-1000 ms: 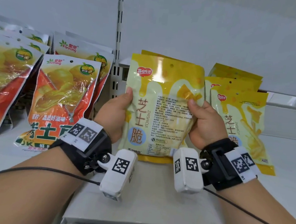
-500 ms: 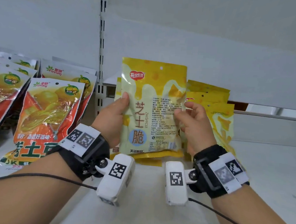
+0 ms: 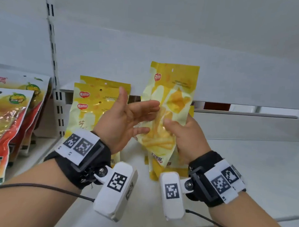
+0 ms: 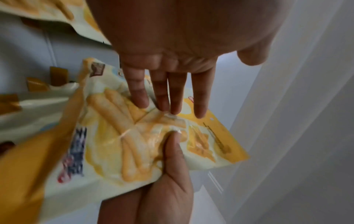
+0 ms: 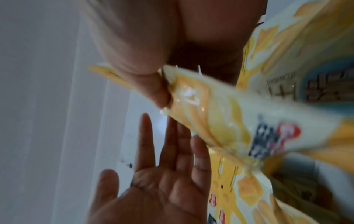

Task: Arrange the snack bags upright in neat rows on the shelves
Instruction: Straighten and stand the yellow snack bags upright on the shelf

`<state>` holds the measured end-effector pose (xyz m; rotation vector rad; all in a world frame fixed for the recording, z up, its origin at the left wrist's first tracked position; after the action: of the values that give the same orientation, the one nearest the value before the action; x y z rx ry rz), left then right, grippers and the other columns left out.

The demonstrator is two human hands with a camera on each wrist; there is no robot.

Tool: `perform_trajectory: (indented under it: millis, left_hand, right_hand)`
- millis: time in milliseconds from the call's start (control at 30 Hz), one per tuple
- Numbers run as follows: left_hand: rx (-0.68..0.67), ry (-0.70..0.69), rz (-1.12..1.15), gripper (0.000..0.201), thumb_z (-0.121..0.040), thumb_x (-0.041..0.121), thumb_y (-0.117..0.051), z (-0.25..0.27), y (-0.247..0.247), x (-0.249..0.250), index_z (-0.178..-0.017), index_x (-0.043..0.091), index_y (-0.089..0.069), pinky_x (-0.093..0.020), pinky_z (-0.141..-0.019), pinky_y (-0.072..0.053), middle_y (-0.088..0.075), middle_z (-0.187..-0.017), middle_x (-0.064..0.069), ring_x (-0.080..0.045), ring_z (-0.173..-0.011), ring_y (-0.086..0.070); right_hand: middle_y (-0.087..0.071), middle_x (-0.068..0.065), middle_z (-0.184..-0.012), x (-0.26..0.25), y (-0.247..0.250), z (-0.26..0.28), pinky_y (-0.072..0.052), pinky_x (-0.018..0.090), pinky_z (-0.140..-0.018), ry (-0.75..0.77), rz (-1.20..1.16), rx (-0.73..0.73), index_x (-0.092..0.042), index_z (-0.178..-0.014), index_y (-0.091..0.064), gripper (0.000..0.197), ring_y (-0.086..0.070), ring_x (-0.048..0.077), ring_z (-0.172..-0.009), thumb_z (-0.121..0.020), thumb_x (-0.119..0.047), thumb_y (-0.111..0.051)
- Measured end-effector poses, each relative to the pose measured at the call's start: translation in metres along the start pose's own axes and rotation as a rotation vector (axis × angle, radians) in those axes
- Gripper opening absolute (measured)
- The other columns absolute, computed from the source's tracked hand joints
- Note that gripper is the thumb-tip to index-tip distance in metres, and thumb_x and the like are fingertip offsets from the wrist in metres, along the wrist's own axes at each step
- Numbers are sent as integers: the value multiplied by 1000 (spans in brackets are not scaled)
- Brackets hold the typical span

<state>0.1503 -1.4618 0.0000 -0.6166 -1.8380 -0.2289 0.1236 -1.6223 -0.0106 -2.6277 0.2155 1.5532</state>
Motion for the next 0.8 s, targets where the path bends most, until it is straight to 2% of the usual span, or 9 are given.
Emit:
perform_trajectory:
  millis: [67,133,200,300,467,567,633,733,800]
  left_hand:
    - [160,-17,-24,69,-84,70,-24,-10,-13,-9,-94,25,-75,-30,-75,-47,-72,-107,1,-14,-98,-63]
    - [374,-8,-122,39,-96,51,-40,-18,-21,-21,-94,26,-70,-28,-70,-44,-68,-100,3,-16,-93,-60]
    - [531,43,-247,20,-93,36,-54,-25,-21,-39,-107,24,-63,-31,-74,-41,-62,-109,1,-19,-98,-55]
    - [605,161,-344,45,-89,31,-61,-34,-20,-66,-130,19,-48,-33,-82,-37,-53,-115,-1,-20,-100,-49]
    - [691,208,-420,58,-88,29,-64,-41,-18,-88,-139,17,-40,-33,-81,-35,-46,-111,0,-21,-97,-46]
    - [699,235,-419,59,-88,27,-63,-43,-19,-94,-140,17,-38,-34,-78,-39,-47,-105,1,-19,-88,-50]
    - [716,235,-416,59,-88,25,-63,-44,-22,-97,-140,16,-37,-33,-74,-38,-47,-100,2,-15,-80,-50]
    - [730,249,-404,60,-88,24,-63,-45,-23,-102,-141,16,-35,-35,-80,-38,-47,-107,0,-21,-95,-49]
    - [730,259,-380,62,-88,24,-63,-46,-22,-105,-142,17,-33,-37,-83,-40,-48,-110,-2,-23,-99,-49]
  right_hand:
    - [-73,1,-92,4,27,-3,-57,34,-71,-61,-95,115,-14,-106,-63,20,-70,19,-85,-89,-6,-59]
    - [-74,2,-90,7,55,-4,-58,34,-67,-104,-184,198,-12,-104,-63,18,-71,20,-82,-89,-4,-58]
    - [-74,2,-87,8,84,-5,-58,33,-63,-122,-277,289,-13,-100,-63,18,-71,19,-80,-90,-2,-55]
    - [-72,4,-91,9,124,-5,-57,39,-66,-142,-393,432,-16,-102,-63,19,-70,22,-82,-93,-4,-51]
    - [-69,-7,-72,23,185,-8,-51,25,-41,-180,-352,686,-22,-95,-61,12,-68,14,-61,-95,-13,-52]
    - [-65,6,-101,42,212,-19,-51,17,-55,-295,-54,723,-14,-116,-57,22,-63,20,-77,-95,-18,-50]
    - [-61,17,-115,57,227,-27,-50,30,-73,-409,121,667,-4,-119,-54,30,-59,27,-88,-92,-17,-51]
    - [-57,19,-118,71,242,-30,-42,35,-68,-628,295,683,2,-127,-42,51,-56,32,-94,-84,-18,-59]
    - [-47,21,-131,72,250,-28,-44,41,-81,-669,342,764,-1,-135,-25,70,-52,37,-111,-80,-20,-64]
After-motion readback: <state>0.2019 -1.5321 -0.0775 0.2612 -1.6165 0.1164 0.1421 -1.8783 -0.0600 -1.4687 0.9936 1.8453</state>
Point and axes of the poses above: each hand's wrist, its own z-axis away from the middle knuckle, its own y-axis out of the back of the hand, x = y × z, the point moved 2 cm from there along -z, towards the middle knuckle
